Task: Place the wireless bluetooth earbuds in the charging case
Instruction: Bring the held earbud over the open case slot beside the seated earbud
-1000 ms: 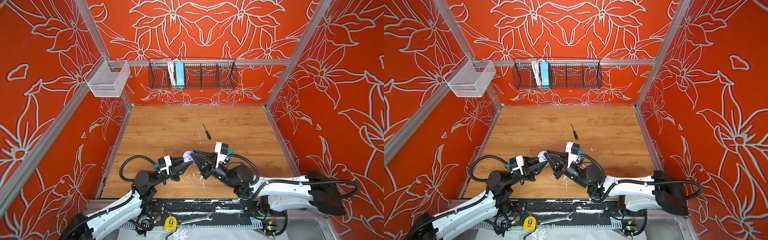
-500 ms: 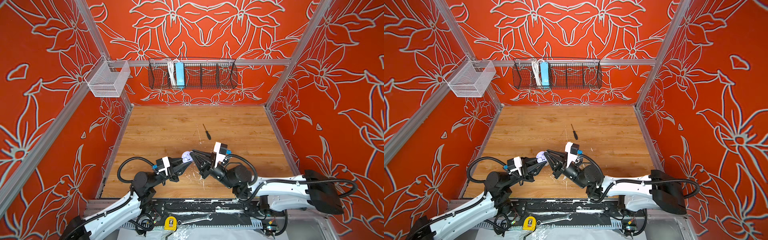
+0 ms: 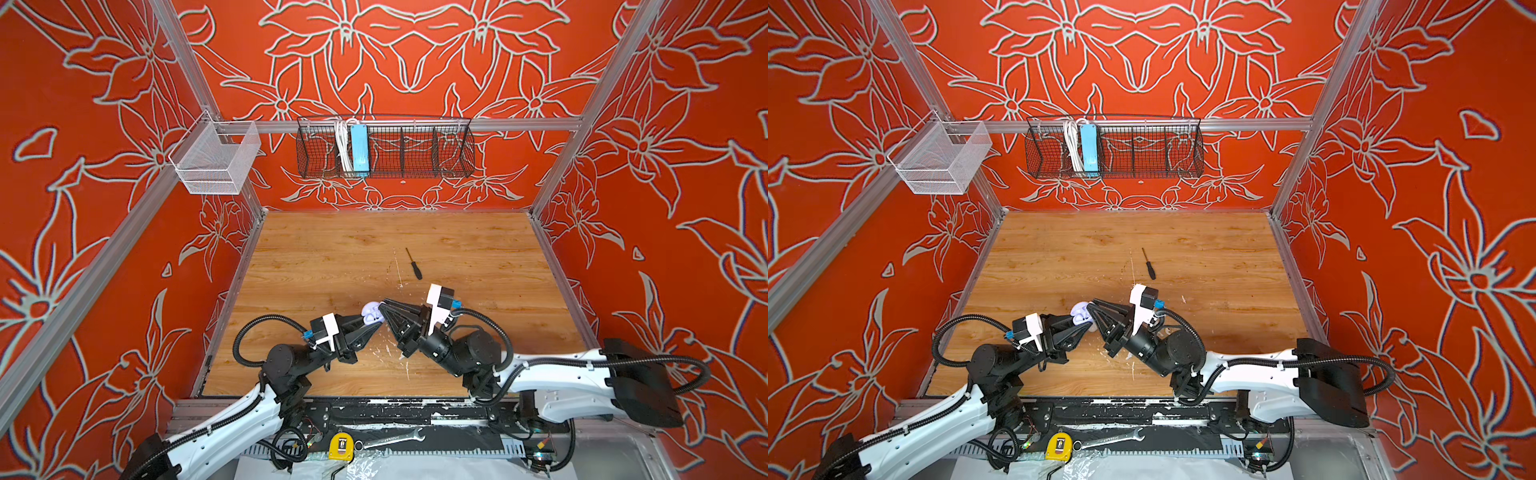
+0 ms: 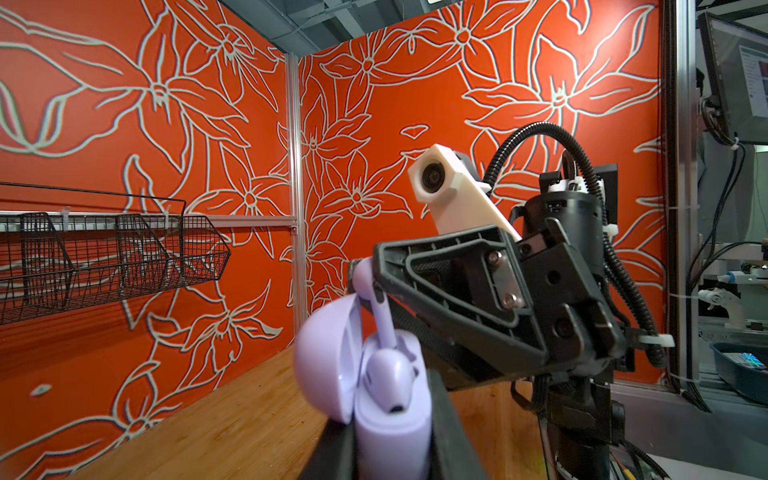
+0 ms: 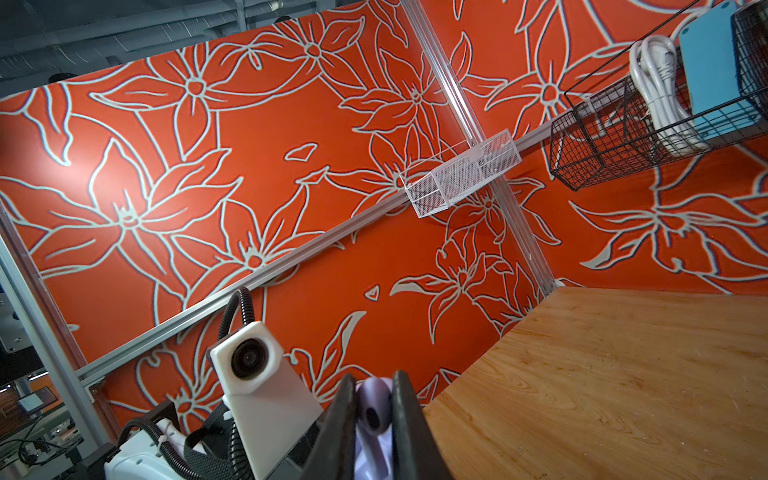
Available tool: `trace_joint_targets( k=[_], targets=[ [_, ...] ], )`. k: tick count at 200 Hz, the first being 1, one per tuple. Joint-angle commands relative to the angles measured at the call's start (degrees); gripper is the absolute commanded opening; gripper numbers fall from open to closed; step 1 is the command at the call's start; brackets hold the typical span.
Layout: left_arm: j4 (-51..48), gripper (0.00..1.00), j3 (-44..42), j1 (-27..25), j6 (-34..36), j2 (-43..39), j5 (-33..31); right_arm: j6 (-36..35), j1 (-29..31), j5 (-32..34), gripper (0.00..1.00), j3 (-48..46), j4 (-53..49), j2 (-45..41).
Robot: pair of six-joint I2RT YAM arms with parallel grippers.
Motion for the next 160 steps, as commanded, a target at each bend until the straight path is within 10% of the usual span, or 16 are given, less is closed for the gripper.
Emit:
trace_joint_targets(
  k=[1,160],
  targets=[
    [0.39,0.00,-0.30,-0.45,0.63,-1.22,-1.02,1.40,0.67,-1.04,0.13,0.14,1.67,1.43],
    [-3.15,0.00,-0.31,-0.45,0.80,-3.09,-5.74,3.39,2.14,-2.02,0.12,0.64,3.13,5.30]
  ],
)
